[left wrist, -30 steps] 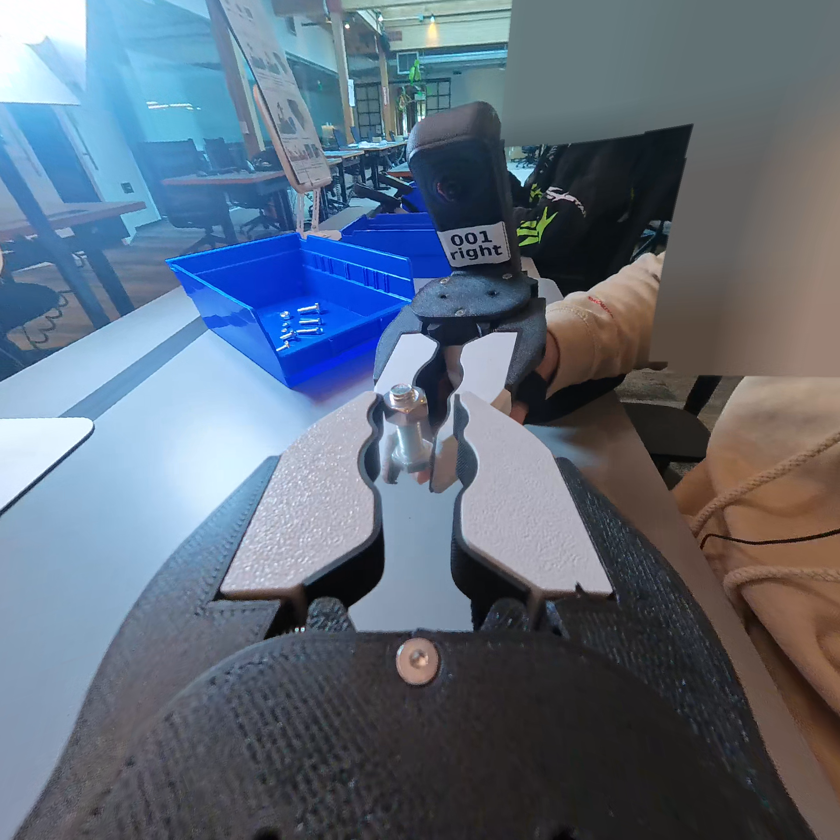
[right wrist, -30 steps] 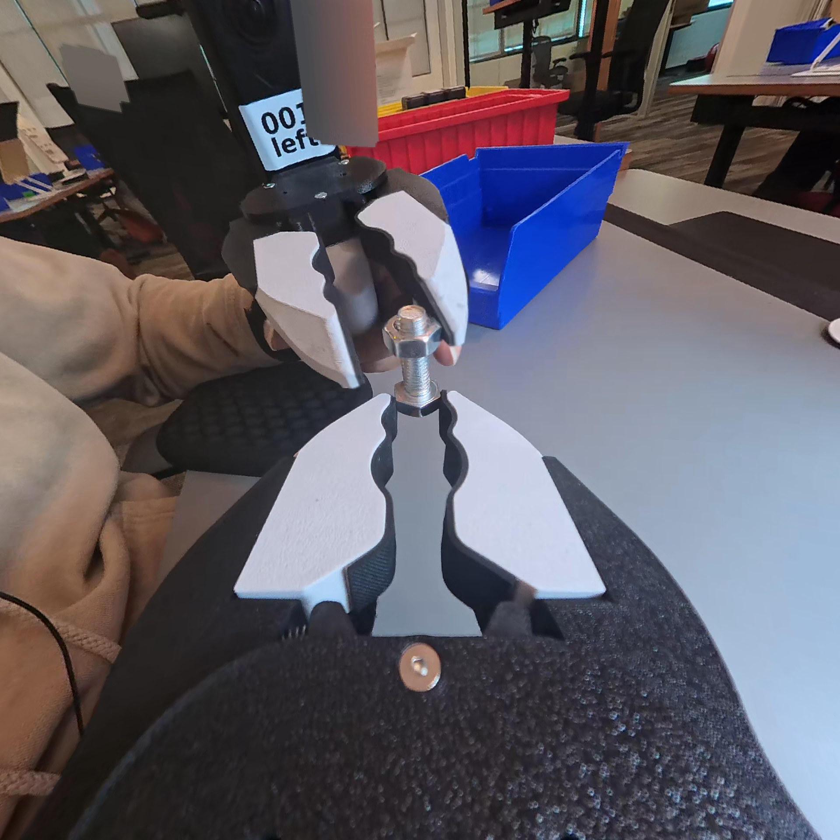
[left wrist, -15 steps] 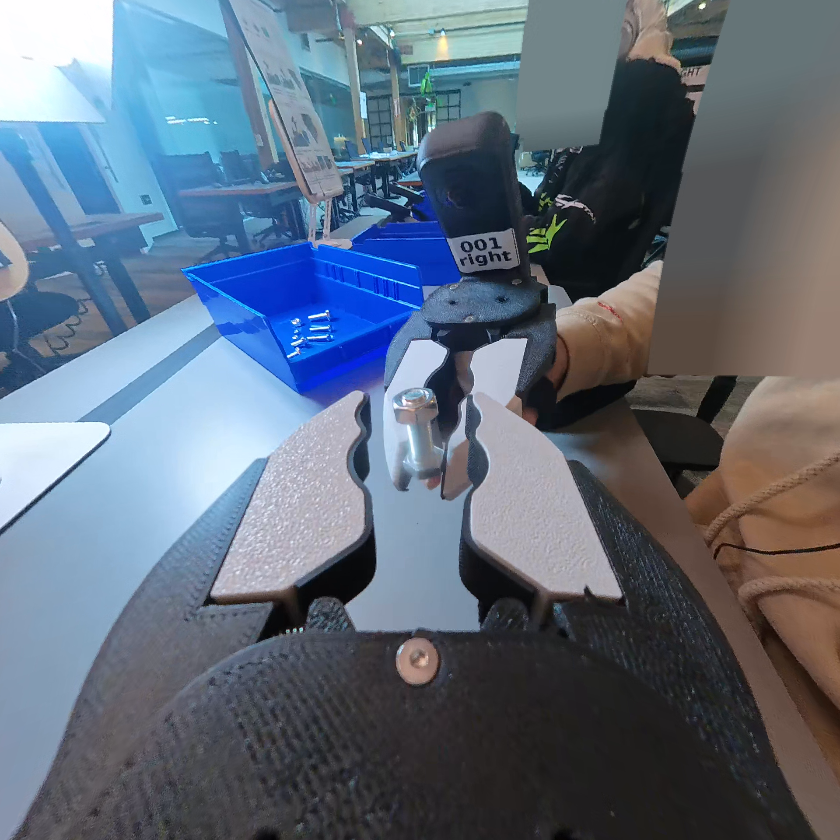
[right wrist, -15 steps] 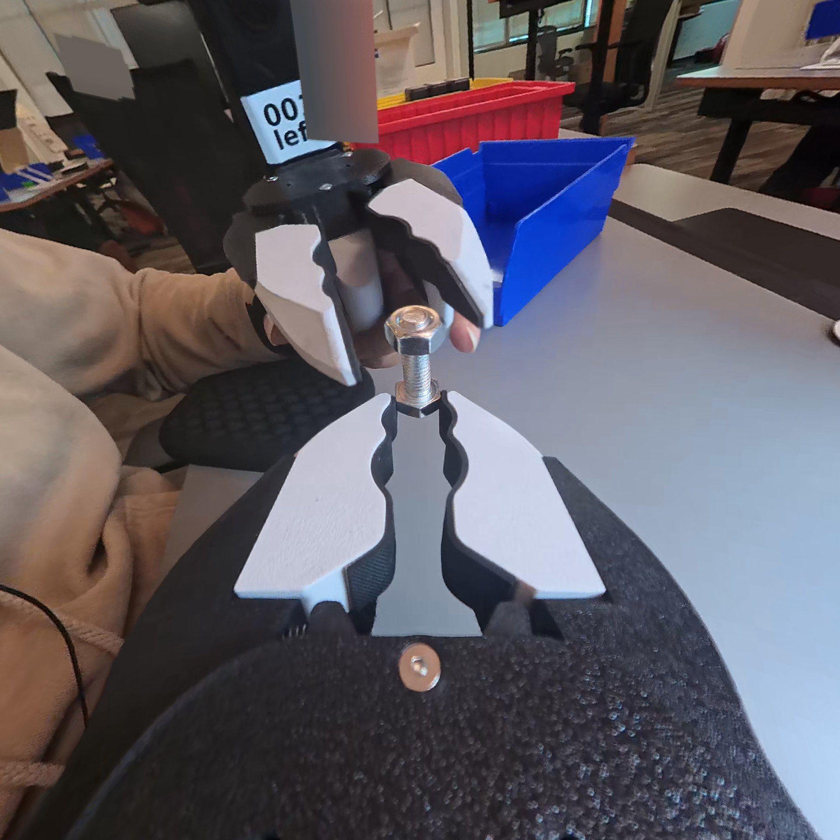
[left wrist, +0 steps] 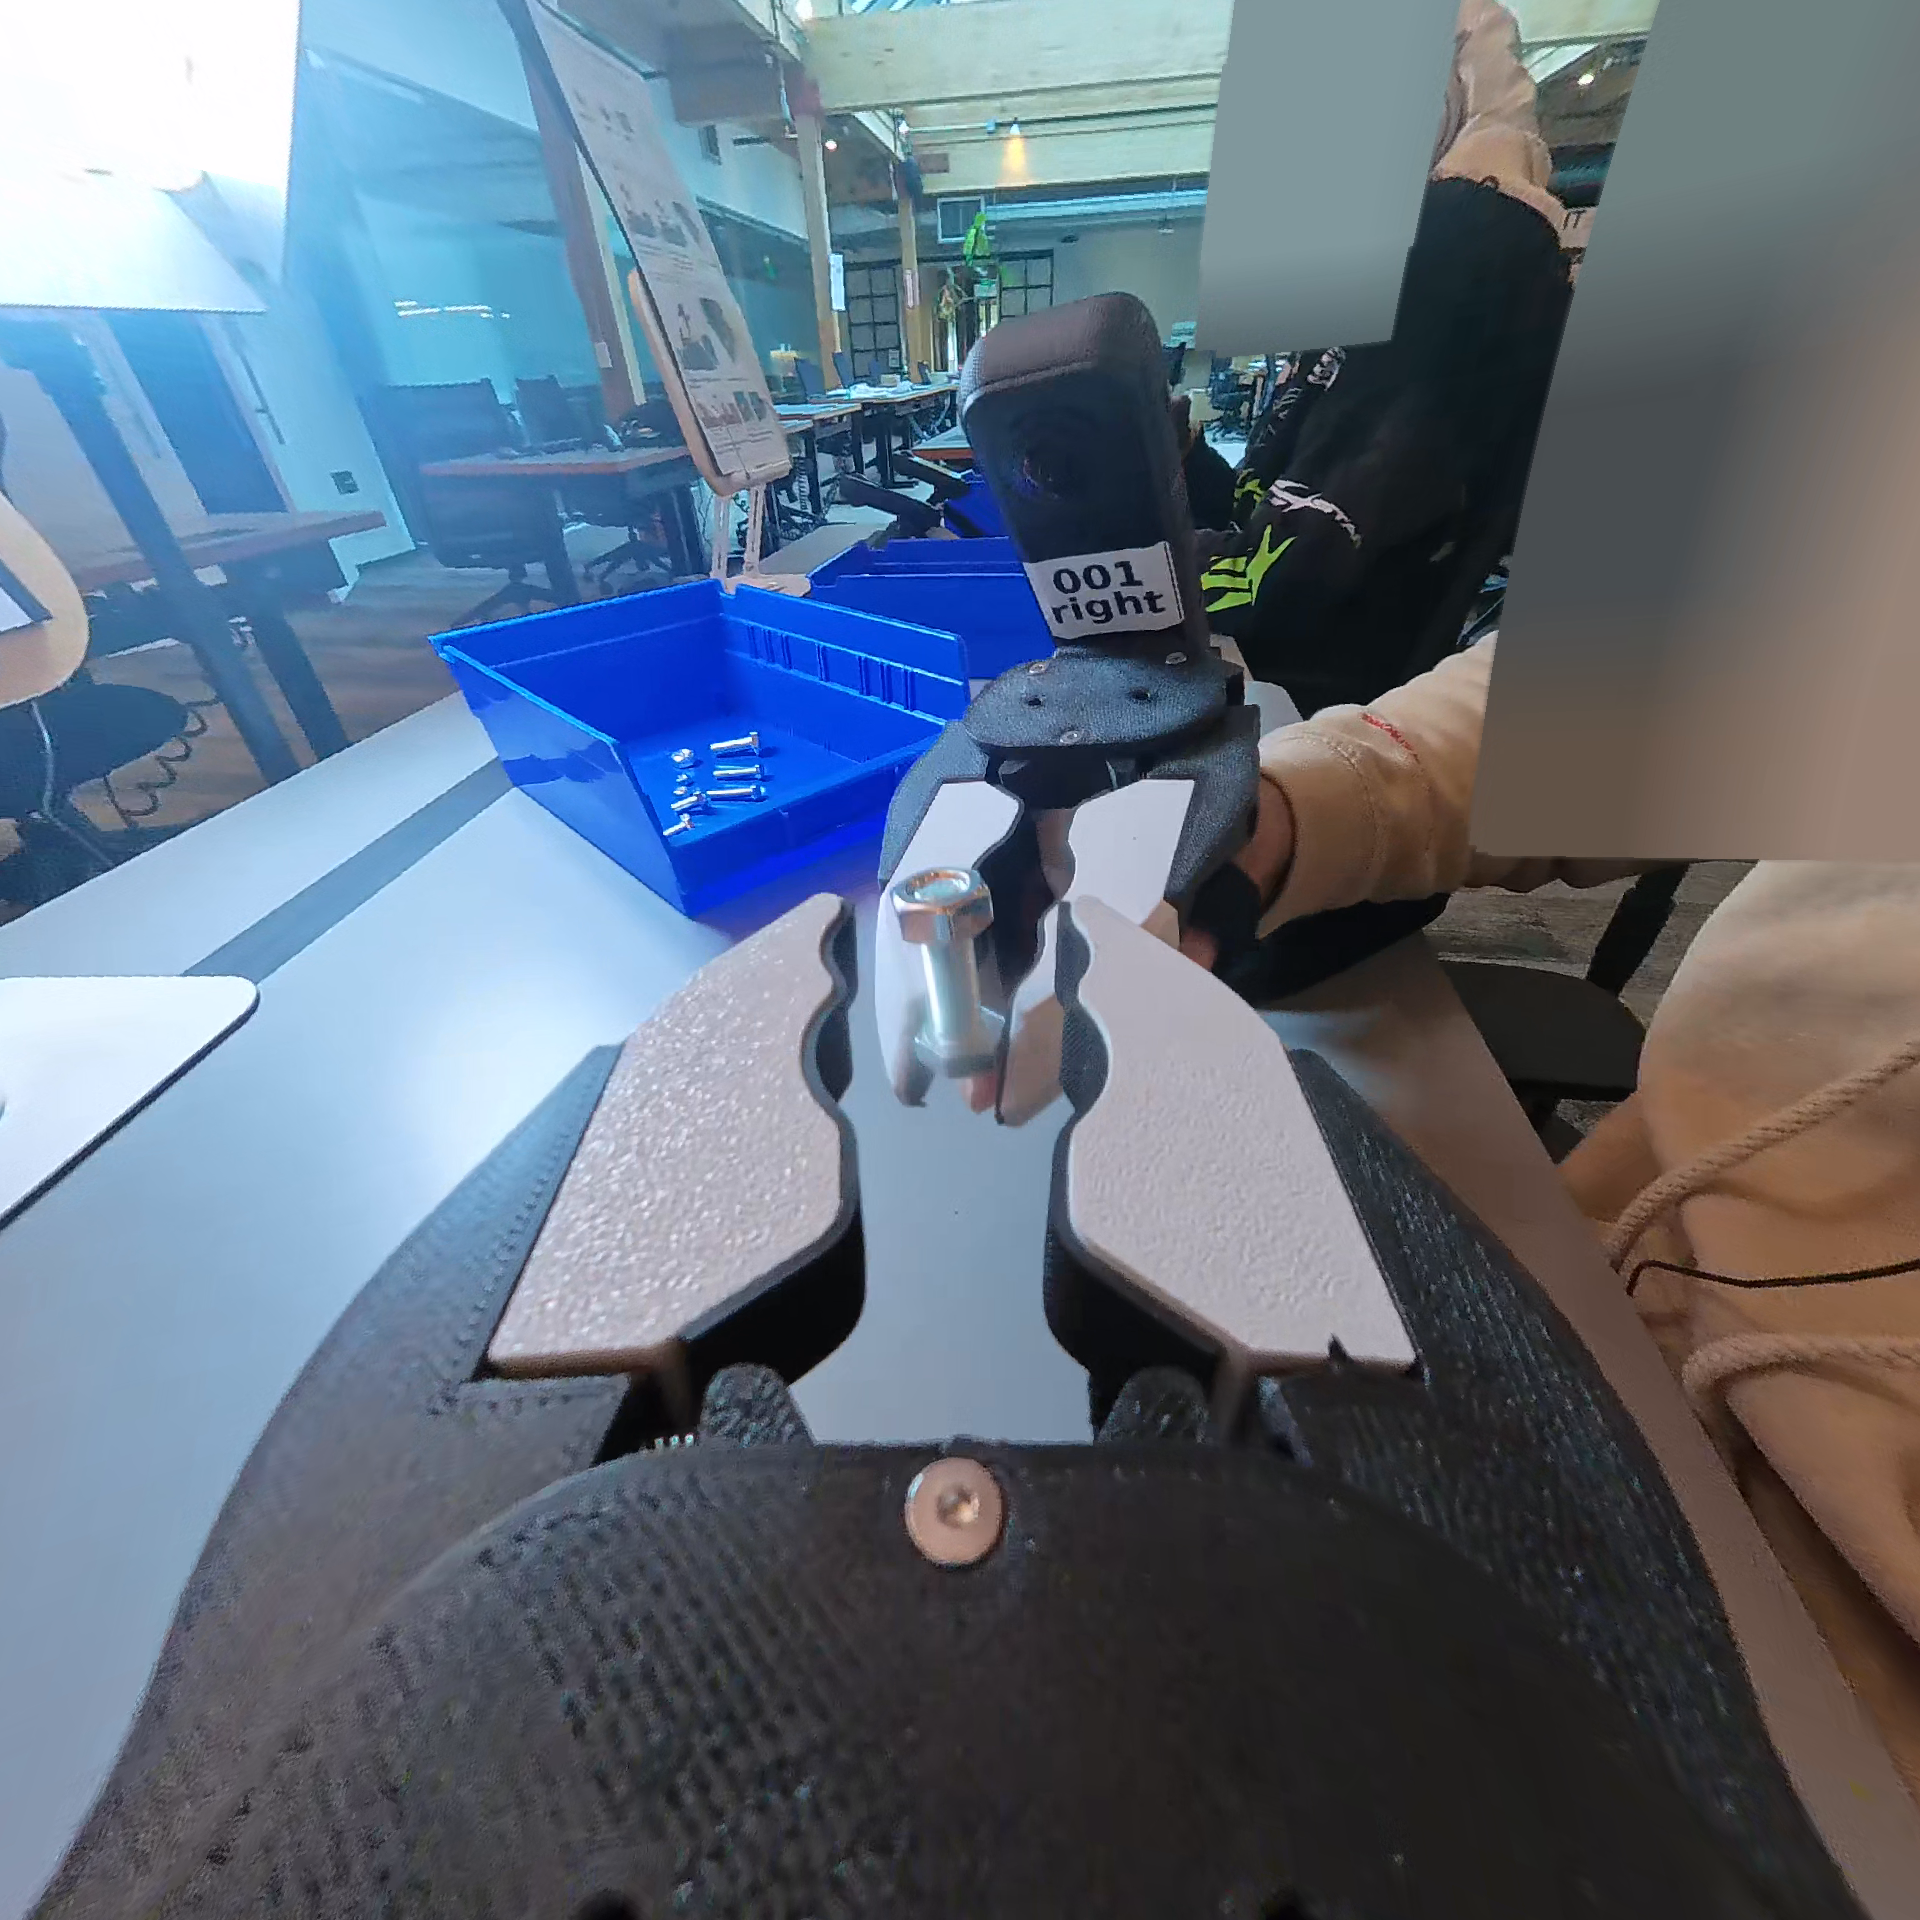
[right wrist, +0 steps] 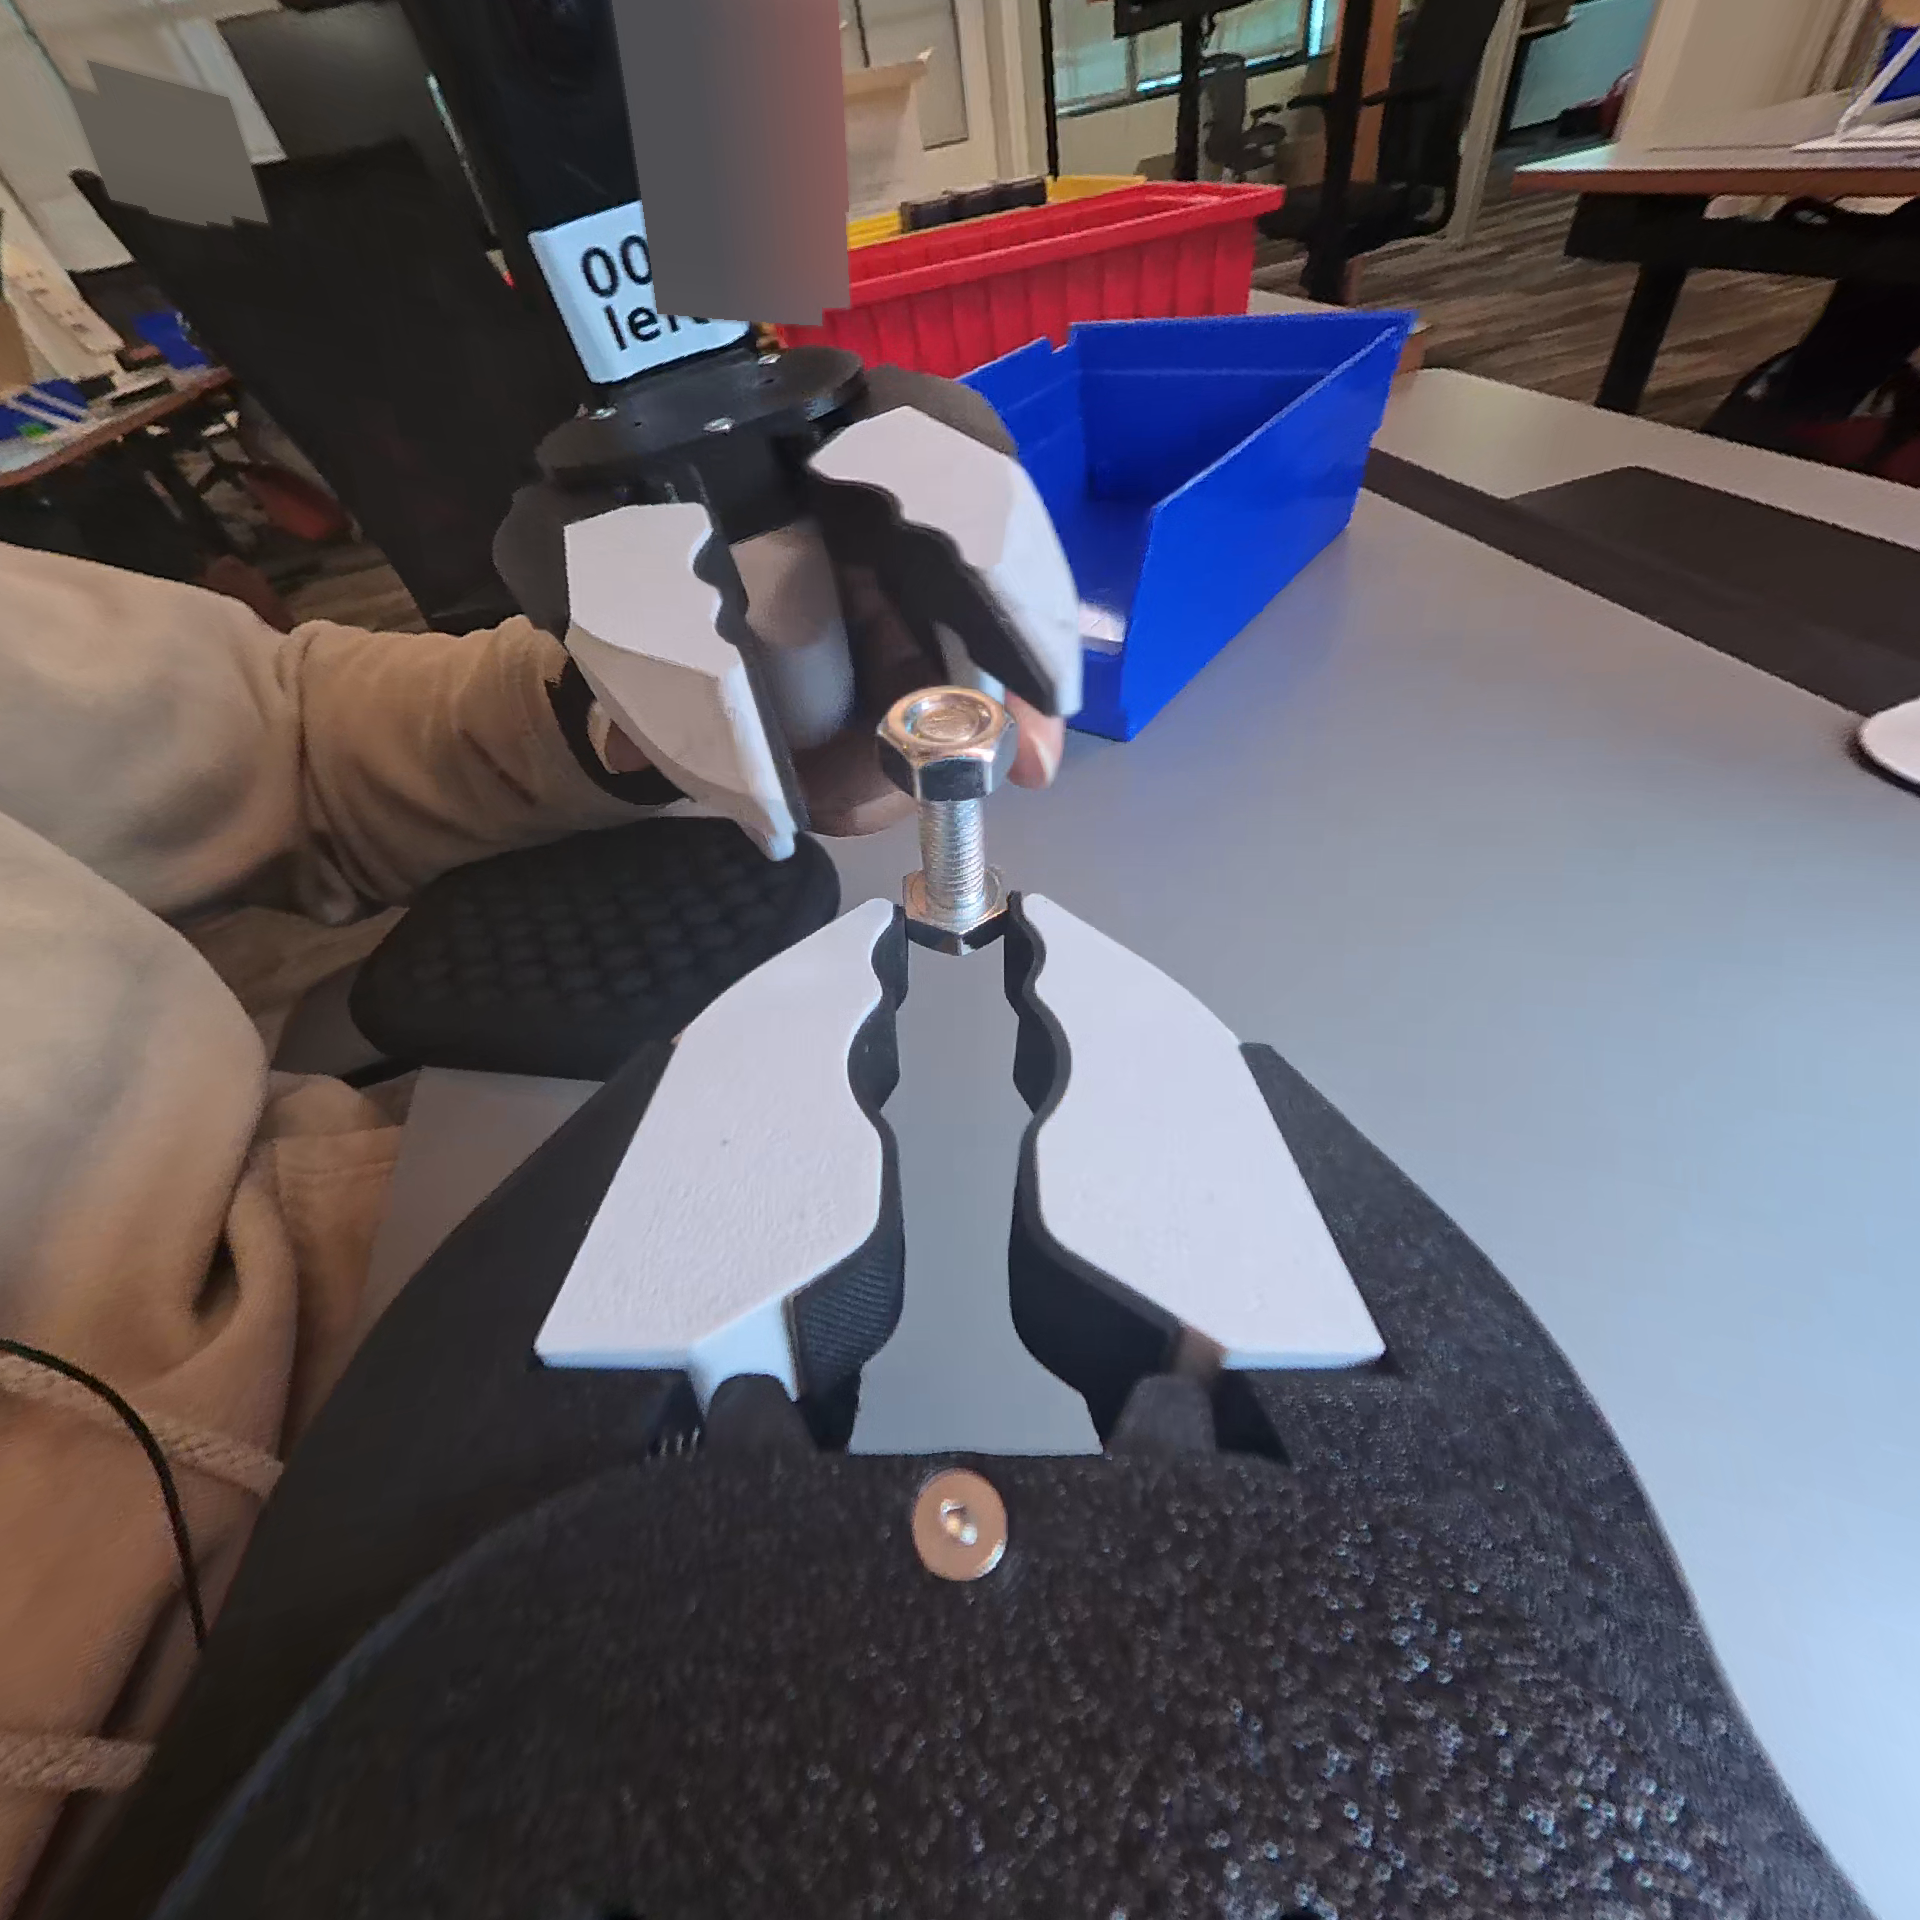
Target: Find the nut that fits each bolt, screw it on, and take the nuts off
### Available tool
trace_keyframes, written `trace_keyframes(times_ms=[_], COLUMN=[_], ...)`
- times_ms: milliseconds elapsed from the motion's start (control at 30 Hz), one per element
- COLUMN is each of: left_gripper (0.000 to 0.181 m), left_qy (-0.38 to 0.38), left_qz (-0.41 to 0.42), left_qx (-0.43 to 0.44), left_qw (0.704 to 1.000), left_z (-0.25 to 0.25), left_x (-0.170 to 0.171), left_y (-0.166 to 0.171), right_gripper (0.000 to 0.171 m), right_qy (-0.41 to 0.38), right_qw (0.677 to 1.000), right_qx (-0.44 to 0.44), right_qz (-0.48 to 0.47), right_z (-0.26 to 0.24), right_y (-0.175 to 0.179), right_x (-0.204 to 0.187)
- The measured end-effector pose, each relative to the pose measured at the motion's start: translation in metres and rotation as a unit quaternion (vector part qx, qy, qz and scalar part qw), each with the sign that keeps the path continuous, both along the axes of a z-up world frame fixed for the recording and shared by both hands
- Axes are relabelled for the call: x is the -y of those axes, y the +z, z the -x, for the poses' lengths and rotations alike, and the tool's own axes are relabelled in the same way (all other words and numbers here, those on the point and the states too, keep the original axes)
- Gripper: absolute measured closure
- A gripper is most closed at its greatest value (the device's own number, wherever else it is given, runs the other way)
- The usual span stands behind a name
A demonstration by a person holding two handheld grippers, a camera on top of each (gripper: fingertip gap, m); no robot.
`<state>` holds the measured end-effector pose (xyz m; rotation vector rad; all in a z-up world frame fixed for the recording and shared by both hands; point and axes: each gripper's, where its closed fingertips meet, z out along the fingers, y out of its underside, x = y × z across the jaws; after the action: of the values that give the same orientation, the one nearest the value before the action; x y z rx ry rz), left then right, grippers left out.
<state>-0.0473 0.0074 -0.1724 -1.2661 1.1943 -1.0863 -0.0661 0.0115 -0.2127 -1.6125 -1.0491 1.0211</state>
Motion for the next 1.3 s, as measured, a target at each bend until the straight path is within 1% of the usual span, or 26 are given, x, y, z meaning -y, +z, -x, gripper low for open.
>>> trace_keyframes(times_ms=[67,167,200,233,333,433,500,633,700,733,767,833,933,1033,1100,1167,1200,1267,1300], left_gripper=[0.143,0.144,0.153,0.179,0.175,0.163,0.149,0.142,0.146,0.156,0.173,0.172,0.165,0.151,0.148,0.148,0.152,0.151,0.164], left_qy=[-0.009,-0.016,-0.023,-0.05,-0.032,-0.001,0.013,-0.006,-0.011,-0.018,-0.038,-0.026,-0.002,0.01,0.004,-0.006,-0.011,-0.003,-0.009], left_qz=[0.0,0.002,0.005,0.006,-0.007,-0.008,-0.002,0.006,0.004,0.006,0.009,0.005,0.005,0.011,0.012,0.01,0.009,0.012,0.013], left_qx=[-0.012,-0.008,-0.002,0.003,0.01,0.022,0.019,-0.009,-0.008,-0.002,0.008,0.02,0.025,0.015,0.005,-0.009,-0.01,-0.005,0.004], left_qw=[1.0,1.0,1.0,0.999,0.999,1.0,1.0,1.0,1.0,1.0,0.999,0.999,1.0,1.0,1.0,1.0,1.0,1.0,1.0], left_z=[-0.004,-0.003,0.0,0.004,0.006,0.006,0.004,-0.004,-0.004,-0.001,0.002,0.005,0.005,0.001,-0.003,-0.006,-0.005,-0.001,0.002], left_x=[0.004,0.007,0.008,0.014,0.01,0.001,-0.005,0.003,0.006,0.007,0.011,0.008,-0.001,-0.005,-0.002,0.002,0.003,0.0,0.0], left_y=[-0.005,-0.003,0.0,0.003,0.007,0.008,0.006,-0.006,-0.005,-0.002,0.002,0.007,0.006,0.0,-0.005,-0.01,-0.01,-0.006,-0.003], right_gripper=[0.153,0.153,0.153,0.153,0.153,0.153,0.153,0.153,0.153,0.153,0.153,0.153,0.153,0.153,0.153,0.153,0.153,0.153,0.153], right_qy=[0.007,-0.007,-0.017,-0.026,-0.034,-0.022,-0.009,0.006,-0.005,-0.016,-0.026,-0.035,-0.028,-0.008,0.007,0.01,0.005,-0.008,-0.017], right_qw=[1.0,1.0,1.0,1.0,0.999,1.0,1.0,1.0,1.0,1.0,1.0,0.999,1.0,1.0,1.0,0.999,0.999,1.0,1.0], right_qx=[0.005,0.0,-0.004,-0.01,-0.011,-0.003,0.005,0.018,0.013,0.008,0.002,-0.002,0.005,0.02,0.027,0.033,0.033,0.025,0.022], right_qz=[0.0,0.0,0.001,0.003,0.002,0.004,0.003,0.0,0.004,0.006,0.009,0.009,0.007,0.007,0.01,0.009,0.01,0.013,0.013], right_z=[0.003,-0.002,-0.006,-0.01,-0.014,-0.009,-0.004,0.002,-0.003,-0.006,-0.011,-0.016,-0.014,-0.005,0.001,0.003,0.002,-0.003,-0.006], right_y=[-0.002,0.001,0.002,0.004,0.006,0.002,-0.001,-0.006,-0.004,-0.003,-0.001,0.002,0.0,-0.007,-0.01,-0.014,-0.014,-0.011,-0.009], right_x=[0.003,-0.003,-0.007,-0.011,-0.016,-0.011,-0.005,0.001,-0.005,-0.009,-0.014,-0.019,-0.015,-0.006,0.0,0.002,0.0,-0.006,-0.009])
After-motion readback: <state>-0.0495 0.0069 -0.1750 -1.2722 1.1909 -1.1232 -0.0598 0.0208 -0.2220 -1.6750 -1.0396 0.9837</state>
